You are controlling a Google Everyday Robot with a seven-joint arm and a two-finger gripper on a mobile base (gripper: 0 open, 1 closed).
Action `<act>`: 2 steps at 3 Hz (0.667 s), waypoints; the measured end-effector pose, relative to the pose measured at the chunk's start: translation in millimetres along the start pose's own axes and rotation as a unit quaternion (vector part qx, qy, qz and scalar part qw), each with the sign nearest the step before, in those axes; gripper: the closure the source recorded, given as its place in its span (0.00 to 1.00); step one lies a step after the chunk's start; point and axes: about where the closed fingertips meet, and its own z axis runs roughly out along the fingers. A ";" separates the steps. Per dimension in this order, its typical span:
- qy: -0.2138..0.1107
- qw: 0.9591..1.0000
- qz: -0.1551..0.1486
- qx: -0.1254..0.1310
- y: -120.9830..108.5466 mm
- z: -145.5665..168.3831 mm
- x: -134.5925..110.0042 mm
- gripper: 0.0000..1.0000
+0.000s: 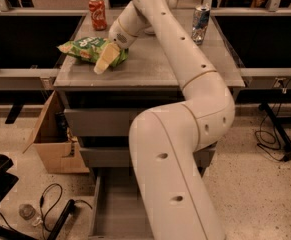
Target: Place green rice chip bag into bottom drawer
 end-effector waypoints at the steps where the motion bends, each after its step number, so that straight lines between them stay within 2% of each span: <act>1: 0.030 0.999 0.009 -0.007 4.7 22.5 -6.6 0.19; 2: 0.031 0.999 0.009 -0.007 4.7 22.8 -6.9 0.41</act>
Offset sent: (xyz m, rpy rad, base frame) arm -0.0004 0.0176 -0.0115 -0.0487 0.0282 -0.0065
